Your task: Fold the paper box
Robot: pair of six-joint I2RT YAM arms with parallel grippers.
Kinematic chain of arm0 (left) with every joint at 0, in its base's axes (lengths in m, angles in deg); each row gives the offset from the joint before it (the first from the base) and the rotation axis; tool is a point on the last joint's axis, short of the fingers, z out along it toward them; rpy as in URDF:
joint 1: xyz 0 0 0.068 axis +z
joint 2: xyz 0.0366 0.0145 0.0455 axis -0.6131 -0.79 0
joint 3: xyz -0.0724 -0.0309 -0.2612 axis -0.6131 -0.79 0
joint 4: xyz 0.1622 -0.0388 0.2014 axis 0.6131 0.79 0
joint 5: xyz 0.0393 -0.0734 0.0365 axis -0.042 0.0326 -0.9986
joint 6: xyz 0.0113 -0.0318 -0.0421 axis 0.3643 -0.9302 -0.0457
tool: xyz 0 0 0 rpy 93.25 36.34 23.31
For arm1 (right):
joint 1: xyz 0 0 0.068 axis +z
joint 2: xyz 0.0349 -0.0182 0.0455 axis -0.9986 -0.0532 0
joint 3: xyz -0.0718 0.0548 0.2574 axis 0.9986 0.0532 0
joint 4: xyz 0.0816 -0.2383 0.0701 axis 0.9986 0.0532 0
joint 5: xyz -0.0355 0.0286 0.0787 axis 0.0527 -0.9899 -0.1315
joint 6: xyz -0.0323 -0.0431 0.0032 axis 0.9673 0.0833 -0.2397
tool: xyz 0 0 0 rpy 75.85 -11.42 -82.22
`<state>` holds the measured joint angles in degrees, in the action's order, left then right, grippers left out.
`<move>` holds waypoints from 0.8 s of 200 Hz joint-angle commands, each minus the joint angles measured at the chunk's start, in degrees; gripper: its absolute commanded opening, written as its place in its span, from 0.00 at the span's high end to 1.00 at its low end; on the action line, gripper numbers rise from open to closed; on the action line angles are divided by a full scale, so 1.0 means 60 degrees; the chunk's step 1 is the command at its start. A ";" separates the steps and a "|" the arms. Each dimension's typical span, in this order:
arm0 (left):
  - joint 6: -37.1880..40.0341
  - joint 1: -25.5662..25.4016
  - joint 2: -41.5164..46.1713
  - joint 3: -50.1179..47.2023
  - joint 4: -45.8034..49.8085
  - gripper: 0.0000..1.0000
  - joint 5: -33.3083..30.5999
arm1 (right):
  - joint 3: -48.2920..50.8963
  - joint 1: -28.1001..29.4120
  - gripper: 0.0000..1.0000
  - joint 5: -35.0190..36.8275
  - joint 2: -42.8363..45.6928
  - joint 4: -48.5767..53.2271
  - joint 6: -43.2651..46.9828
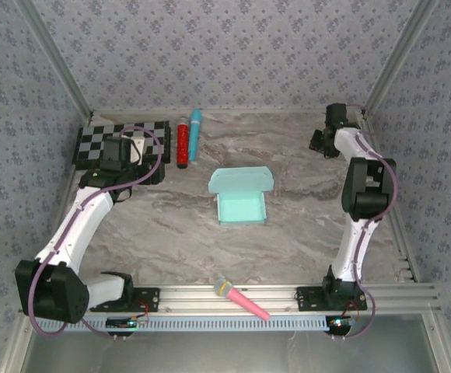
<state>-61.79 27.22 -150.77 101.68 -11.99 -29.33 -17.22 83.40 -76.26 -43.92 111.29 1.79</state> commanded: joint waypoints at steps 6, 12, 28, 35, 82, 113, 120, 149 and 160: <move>0.0023 0.0065 0.0217 0.0132 0.0117 0.12 0.0028 | -0.1689 -0.0053 0.62 0.0133 -0.1185 0.1491 0.0206; 0.0041 0.0066 0.0219 0.0135 0.0120 0.12 0.0030 | -0.2061 -0.0053 0.62 0.0155 -0.1424 0.1746 0.0235; 0.0011 0.0080 0.0227 0.0128 0.0077 0.12 0.0032 | -0.2942 -0.0042 0.62 0.0425 -0.2034 0.2321 0.0248; -0.0012 0.0104 0.0224 0.0137 0.0069 0.12 0.0069 | -0.3249 -0.0030 0.62 0.0511 -0.2268 0.2528 0.0250; 0.0185 0.0210 0.0338 0.0186 0.0164 0.12 0.0084 | -0.4241 0.0031 0.63 0.0769 -0.2975 0.3131 0.0238; 0.0270 0.0255 0.0372 0.0193 0.0197 0.12 0.0090 | -0.4724 0.0088 0.63 0.0789 -0.3304 0.3438 0.0311; 0.0273 0.0267 0.0379 0.0193 0.0214 0.12 0.0098 | -0.4866 0.0095 0.62 0.0776 -0.3401 0.3531 0.0318; 0.0275 0.0296 0.0392 0.0200 0.0227 0.12 0.0175 | -0.5448 0.0183 0.61 0.0715 -0.3841 0.3959 0.0424; 0.0279 0.0305 0.0399 0.0194 0.0217 0.12 0.0172 | -0.5631 0.0207 0.61 0.0711 -0.3964 0.4077 0.0465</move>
<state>-61.00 28.45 -149.59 101.68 -11.95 -28.87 -47.62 83.99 -72.76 -65.17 131.03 3.17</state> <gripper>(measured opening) 0.881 0.389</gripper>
